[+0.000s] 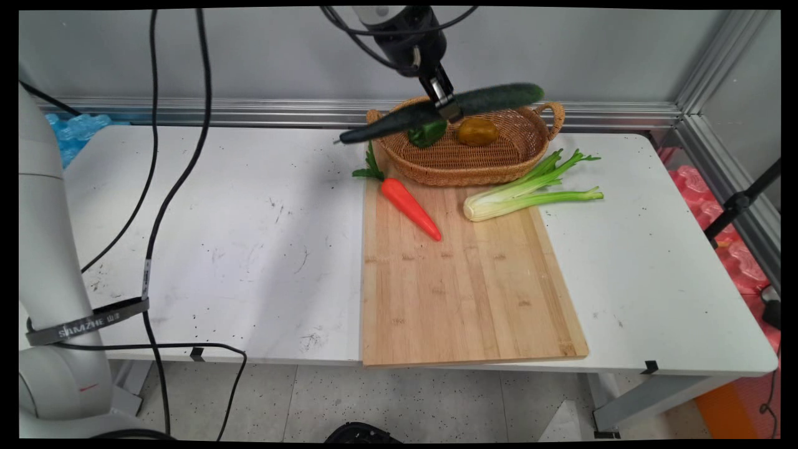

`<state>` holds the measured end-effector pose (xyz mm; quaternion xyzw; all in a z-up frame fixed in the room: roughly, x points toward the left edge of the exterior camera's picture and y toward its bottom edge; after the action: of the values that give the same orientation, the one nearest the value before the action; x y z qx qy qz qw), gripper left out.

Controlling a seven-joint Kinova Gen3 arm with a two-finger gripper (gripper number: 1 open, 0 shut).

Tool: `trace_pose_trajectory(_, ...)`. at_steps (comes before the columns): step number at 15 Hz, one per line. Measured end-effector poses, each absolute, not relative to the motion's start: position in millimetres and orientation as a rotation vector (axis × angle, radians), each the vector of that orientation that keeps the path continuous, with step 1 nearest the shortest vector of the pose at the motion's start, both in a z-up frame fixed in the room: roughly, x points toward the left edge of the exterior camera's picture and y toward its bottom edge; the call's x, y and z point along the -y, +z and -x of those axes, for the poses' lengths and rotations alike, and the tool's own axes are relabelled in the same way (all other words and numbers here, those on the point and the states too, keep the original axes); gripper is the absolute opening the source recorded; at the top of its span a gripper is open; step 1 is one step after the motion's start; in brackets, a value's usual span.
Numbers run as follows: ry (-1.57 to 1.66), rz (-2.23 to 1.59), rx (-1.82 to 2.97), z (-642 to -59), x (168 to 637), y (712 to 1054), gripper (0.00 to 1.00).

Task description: Place the picked object in the vegetable basket

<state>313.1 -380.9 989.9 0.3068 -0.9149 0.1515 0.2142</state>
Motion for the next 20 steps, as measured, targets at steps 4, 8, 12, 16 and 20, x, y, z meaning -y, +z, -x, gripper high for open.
trace_pose_trajectory(4, 0.47, -0.924, 2.53, -318.0, 414.0, 977.5, 0.0)
trace_pose_trajectory(8, 0.49, -0.974, 2.533, -313.2, 447.7, 953.7, 0.0)
trace_pose_trajectory(12, 0.478, -1.008, 2.552, -304.1, 477.1, 923.0, 0.0)
trace_pose_trajectory(16, 0.439, -1.024, 2.584, -293.1, 500.2, 891.5, 0.0)
trace_pose_trajectory(20, 0.395, -1.014, 2.622, -281.1, 517.3, 865.6, 0.0)
